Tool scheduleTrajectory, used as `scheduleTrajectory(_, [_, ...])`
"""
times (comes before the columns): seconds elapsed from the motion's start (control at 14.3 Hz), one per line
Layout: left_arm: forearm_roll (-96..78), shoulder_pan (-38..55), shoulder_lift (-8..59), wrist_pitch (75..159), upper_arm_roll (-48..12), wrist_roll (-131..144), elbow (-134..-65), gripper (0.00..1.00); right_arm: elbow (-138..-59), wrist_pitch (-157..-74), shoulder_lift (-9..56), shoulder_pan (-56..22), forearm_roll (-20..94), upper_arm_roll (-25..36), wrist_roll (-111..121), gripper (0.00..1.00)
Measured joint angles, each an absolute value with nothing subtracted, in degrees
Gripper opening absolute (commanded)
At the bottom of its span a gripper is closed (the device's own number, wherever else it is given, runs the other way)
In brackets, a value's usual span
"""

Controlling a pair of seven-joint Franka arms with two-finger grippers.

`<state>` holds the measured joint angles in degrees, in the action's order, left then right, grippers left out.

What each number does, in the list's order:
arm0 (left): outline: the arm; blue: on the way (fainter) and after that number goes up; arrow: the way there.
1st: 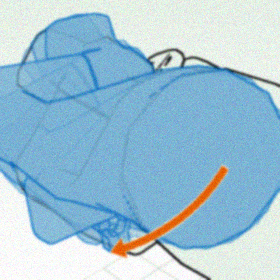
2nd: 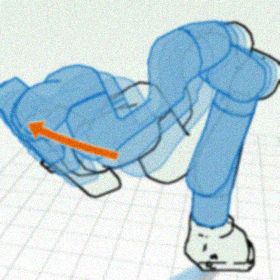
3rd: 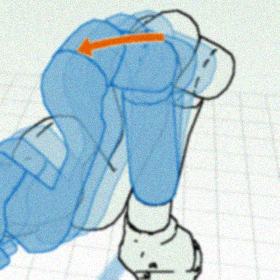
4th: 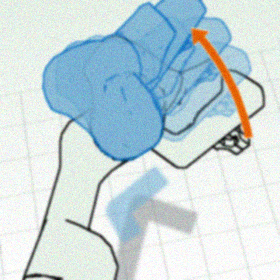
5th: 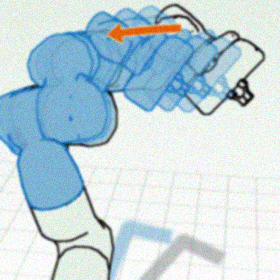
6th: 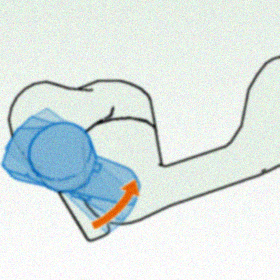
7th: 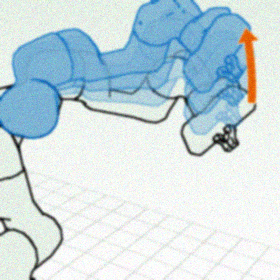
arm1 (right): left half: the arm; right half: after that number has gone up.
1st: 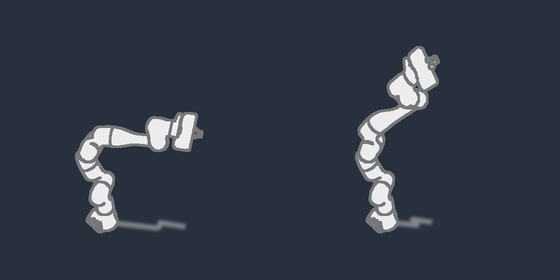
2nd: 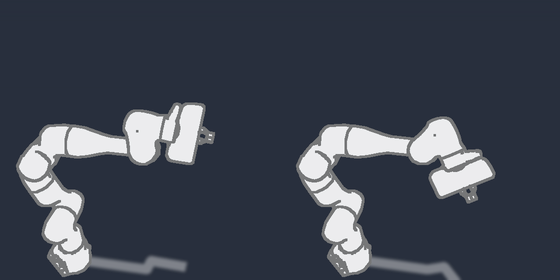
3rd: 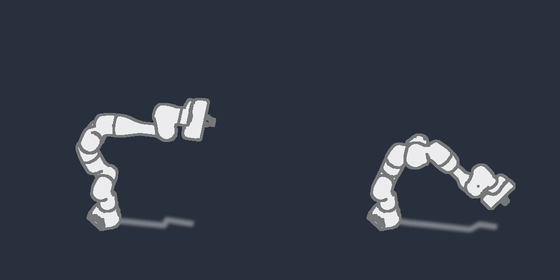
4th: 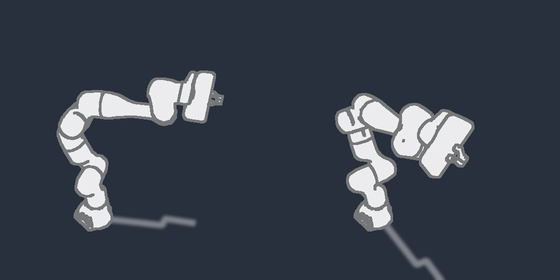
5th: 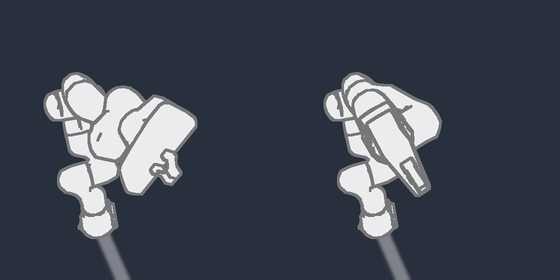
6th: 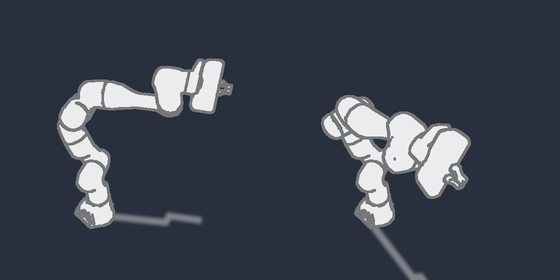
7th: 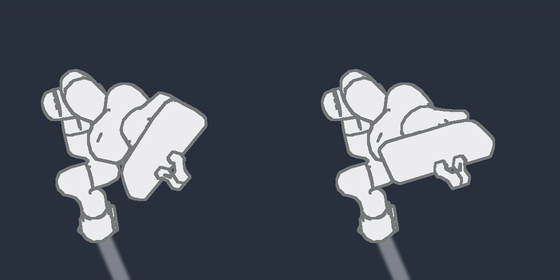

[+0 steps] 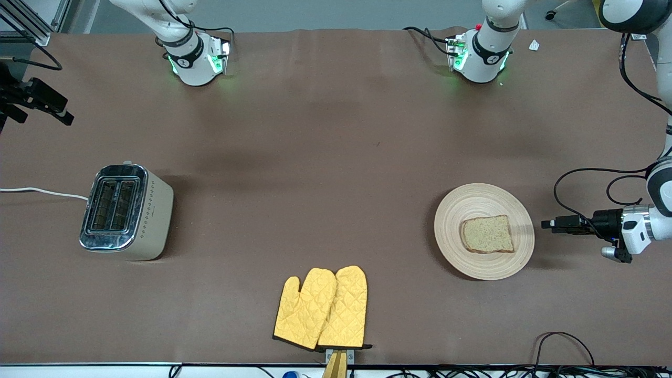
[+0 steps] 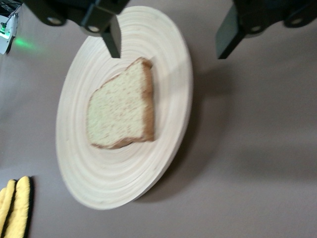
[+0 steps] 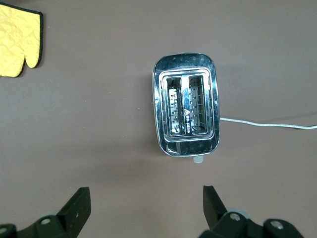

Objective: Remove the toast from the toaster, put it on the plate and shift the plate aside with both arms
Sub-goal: 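Release the plate rim and draw the left gripper back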

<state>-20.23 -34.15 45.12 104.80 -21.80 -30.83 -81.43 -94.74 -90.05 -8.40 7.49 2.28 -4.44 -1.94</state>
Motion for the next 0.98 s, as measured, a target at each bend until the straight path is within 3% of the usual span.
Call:
scheduleTrajectory(0.63, [-8.43,-25.47,27.03,104.05,-23.42,-8.28,-80.5,1.0,-94.7,-90.02,-8.4,7.49,2.28,-4.47,-1.93,1.0])
scheduleTrajectory(0.98, [3.75,-20.23,20.45,102.42,-23.61,-2.45,-80.65,1.0,-94.68,-90.02,-8.4,7.49,2.28,-4.47,-1.92,1.0])
